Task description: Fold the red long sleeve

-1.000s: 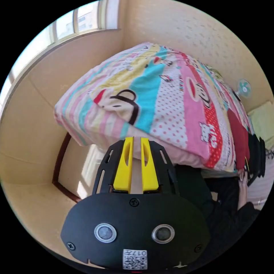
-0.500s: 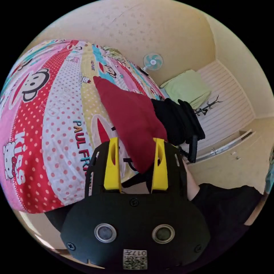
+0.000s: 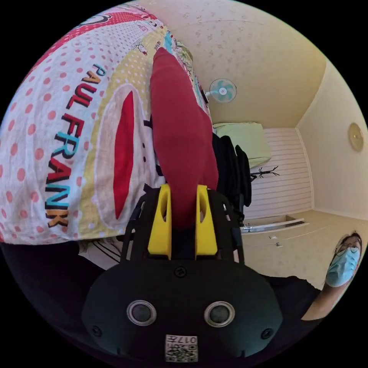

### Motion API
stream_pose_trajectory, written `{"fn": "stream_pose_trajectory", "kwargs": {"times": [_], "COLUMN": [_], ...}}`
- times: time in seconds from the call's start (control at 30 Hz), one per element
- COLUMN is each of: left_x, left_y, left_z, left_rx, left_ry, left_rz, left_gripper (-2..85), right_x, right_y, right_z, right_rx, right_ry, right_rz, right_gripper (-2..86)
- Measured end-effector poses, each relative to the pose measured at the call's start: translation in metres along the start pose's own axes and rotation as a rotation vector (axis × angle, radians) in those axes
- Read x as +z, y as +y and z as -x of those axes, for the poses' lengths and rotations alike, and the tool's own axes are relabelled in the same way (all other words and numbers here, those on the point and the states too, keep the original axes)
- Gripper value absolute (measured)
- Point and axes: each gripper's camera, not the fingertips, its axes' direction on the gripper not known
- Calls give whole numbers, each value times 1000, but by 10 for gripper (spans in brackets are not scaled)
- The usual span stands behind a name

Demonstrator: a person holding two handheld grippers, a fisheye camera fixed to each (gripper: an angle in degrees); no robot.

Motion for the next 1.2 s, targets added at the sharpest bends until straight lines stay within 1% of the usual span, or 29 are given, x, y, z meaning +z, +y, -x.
{"fn": "stream_pose_trajectory", "kwargs": {"times": [0.03,0.13,0.2,0.27,0.33,0.4,0.43,0.5,0.53,0.57,0.63,0.67,0.73,0.77,0.8,0.83,0.87,0.9,0.93,1.0,1.03,1.1,1.13,1.2], "left_x": [-6,-50,-93,-127,-165,-221,-236,-292,-307,-340,-389,-421,-466,-491,-512,-520,-535,-547,-552,-544,-535,-479,-463,-400], "left_y": [3,19,37,49,59,60,58,43,39,31,25,24,23,21,16,12,1,-11,-15,-1,7,46,56,96], "left_z": [1,-10,-31,-49,-68,-85,-87,-81,-80,-83,-99,-113,-124,-131,-133,-130,-108,-67,-40,82,111,210,232,303], "left_rx": [-6,8,56,81,108,163,172,156,157,184,240,299,322,346,385,393,352,230,138,-222,-290,-446,-480,-627], "left_ry": [21,141,294,378,377,285,263,224,219,191,113,32,-50,-134,-254,-312,-384,-405,-412,-435,-447,-429,-423,-433], "left_rz": [0,39,60,55,17,-77,-106,-223,-255,-313,-402,-464,-552,-598,-633,-642,-645,-642,-648,-663,-648,-531,-501,-373], "left_gripper": [88,83,83,83,83,83,83,82,82,82,82,82,82,83,85,87,93,103,111,126,126,101,100,94], "right_x": [-8,-56,-94,-116,-125,-114,-107,-72,-64,-46,-19,1,32,53,76,89,122,159,176,238,251,283,285,275], "right_y": [3,22,40,54,62,57,53,28,22,12,-1,-7,-11,-11,-10,-9,-7,-1,6,42,53,97,106,130], "right_z": [3,27,56,84,112,145,154,195,208,238,284,313,356,383,404,412,419,416,411,367,350,275,257,189], "right_rx": [-8,-112,-227,-337,-413,-473,-495,-550,-576,-647,-728,-766,-825,-894,-967,-1001,-979,-929,-933,-933,-921,-868,-852,-766], "right_ry": [-26,-191,-360,-459,-531,-602,-613,-639,-638,-641,-678,-720,-764,-771,-765,-748,-690,-607,-557,-318,-272,-153,-134,-91], "right_rz": [11,99,158,193,220,292,318,418,431,456,498,524,552,537,510,496,498,521,528,578,602,694,705,710], "right_gripper": [73,65,60,57,55,53,52,49,49,49,51,54,60,63,67,69,72,73,71,63,59,43,39,23]}}
